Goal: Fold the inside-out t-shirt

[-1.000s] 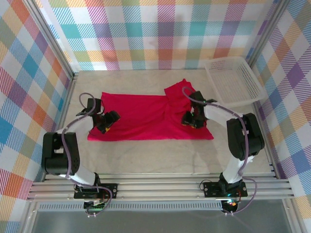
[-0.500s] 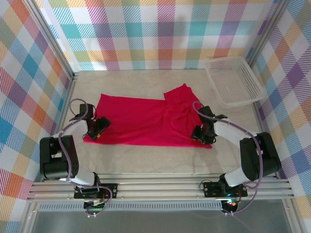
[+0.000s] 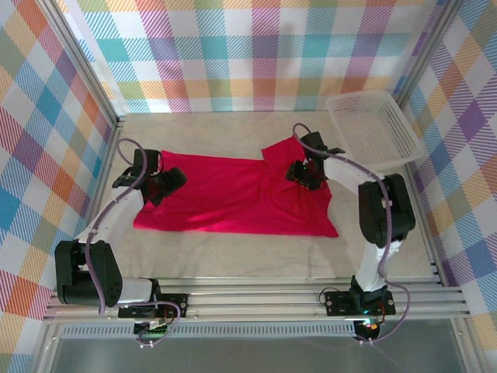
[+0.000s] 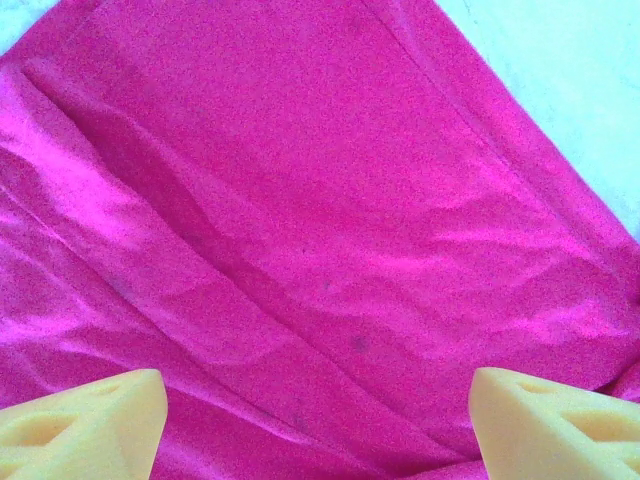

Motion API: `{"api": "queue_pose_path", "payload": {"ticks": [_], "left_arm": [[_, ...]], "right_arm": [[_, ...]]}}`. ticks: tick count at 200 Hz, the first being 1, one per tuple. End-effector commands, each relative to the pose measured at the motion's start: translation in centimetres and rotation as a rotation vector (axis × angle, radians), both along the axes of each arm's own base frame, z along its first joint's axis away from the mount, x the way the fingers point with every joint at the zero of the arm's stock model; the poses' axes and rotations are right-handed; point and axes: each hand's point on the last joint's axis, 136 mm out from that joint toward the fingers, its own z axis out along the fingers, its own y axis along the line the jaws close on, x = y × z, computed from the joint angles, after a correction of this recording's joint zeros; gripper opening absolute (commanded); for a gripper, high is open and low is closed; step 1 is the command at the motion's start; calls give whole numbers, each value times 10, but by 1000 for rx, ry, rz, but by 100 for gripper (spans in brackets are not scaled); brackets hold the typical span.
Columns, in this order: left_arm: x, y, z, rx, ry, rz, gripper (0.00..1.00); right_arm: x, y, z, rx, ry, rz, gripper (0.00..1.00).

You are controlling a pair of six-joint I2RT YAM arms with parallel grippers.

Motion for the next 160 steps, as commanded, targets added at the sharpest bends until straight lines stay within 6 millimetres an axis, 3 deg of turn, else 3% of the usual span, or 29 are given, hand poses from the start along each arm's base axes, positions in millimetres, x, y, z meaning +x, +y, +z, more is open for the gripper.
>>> {"api": "queue_pose_path", "payload": {"ticks": [1, 53, 98, 129, 146, 160], "left_arm": [[-10, 2, -8, 34, 35, -19, 79], [-7, -1, -15, 18, 39, -28, 79], [-8, 1, -16, 32, 44, -32, 79], [4, 0, -5, 35, 17, -46, 84], [25, 6, 8, 33, -28, -28, 88], [51, 15, 12, 33, -44, -16, 84]], "right_arm": [[6, 16, 7, 44, 3, 26, 56], [28, 42, 0, 80, 6, 43, 57], [61, 64, 1, 102, 4, 57, 57], [73, 67, 31, 88, -43, 103, 59], [82, 55, 54, 25, -108, 116, 64], [94, 42, 67, -21, -153, 107, 67]]}}
